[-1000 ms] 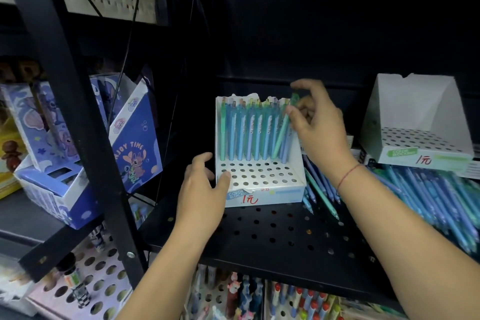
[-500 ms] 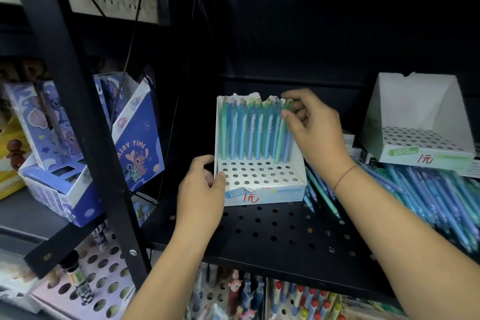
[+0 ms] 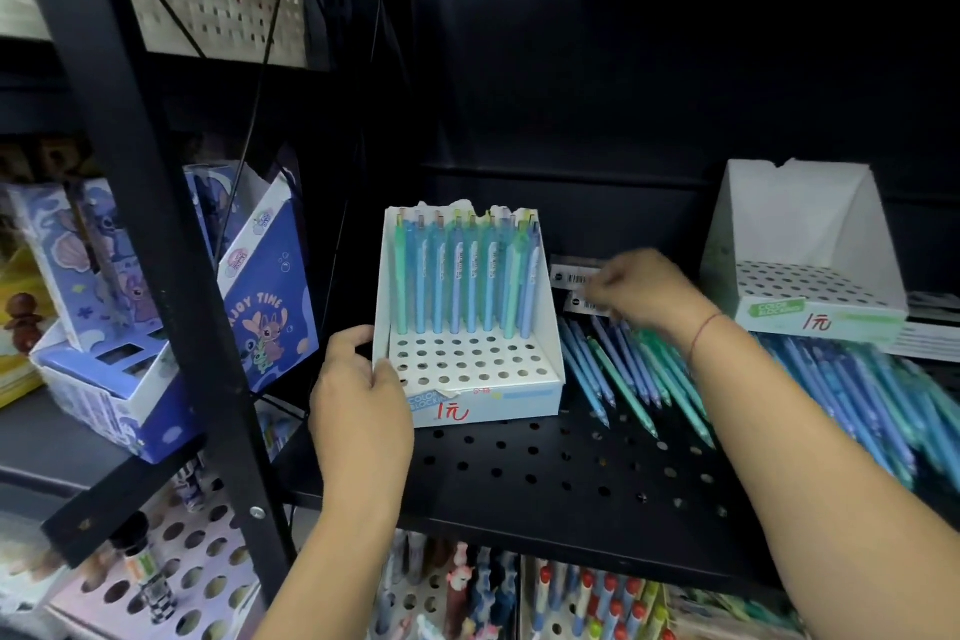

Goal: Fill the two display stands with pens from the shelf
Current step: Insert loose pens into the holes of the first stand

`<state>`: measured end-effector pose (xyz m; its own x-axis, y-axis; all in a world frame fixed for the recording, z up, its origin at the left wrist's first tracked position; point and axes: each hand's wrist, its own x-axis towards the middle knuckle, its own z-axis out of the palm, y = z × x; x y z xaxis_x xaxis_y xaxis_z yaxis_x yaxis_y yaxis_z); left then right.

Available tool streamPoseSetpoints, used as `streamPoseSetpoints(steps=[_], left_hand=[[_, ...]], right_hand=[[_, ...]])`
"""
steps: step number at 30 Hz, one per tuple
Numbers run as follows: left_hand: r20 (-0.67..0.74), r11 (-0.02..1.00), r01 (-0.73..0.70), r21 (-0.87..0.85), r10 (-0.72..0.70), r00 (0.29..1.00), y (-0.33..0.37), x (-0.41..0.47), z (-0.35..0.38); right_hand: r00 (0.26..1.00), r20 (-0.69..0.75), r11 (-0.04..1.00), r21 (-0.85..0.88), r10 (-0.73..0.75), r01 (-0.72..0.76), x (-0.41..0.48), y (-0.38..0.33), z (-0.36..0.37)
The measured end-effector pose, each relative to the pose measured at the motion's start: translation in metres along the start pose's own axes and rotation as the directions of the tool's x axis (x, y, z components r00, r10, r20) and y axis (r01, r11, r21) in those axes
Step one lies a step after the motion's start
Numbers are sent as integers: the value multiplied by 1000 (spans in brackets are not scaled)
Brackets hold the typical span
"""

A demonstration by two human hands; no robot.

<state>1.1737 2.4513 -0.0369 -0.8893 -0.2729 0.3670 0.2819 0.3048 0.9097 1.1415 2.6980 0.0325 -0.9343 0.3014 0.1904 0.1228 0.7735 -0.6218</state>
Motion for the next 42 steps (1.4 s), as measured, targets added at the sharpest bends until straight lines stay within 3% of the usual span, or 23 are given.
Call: streamPoseSetpoints(steps=[1, 3, 10, 18, 28, 42], left_hand=[[4, 1000, 8, -11, -8, 1000, 0, -1, -1], [18, 999, 18, -31, -18, 1000, -1, -2, -3], [51, 999, 8, -41, -6, 999, -3, -2, -8], [71, 999, 4, -43, -1, 997, -4, -4, -9], [84, 999, -4, -37, 7, 996, -7, -4, -9], [84, 999, -20, -36, 23, 996, -4, -5, -8]], right_hand=[[993, 103, 990, -136, 60, -45, 0, 4, 3], [973, 177, 946, -314, 148, -86, 2, 6, 8], [943, 204, 823, -557, 264, -110, 4, 3, 9], [969, 111, 879, -453, 222, -149, 8, 7, 21], [938, 286, 857, -515, 195, -21, -11, -15, 27], [880, 407, 881, -472, 246, -28, -10, -10, 20]])
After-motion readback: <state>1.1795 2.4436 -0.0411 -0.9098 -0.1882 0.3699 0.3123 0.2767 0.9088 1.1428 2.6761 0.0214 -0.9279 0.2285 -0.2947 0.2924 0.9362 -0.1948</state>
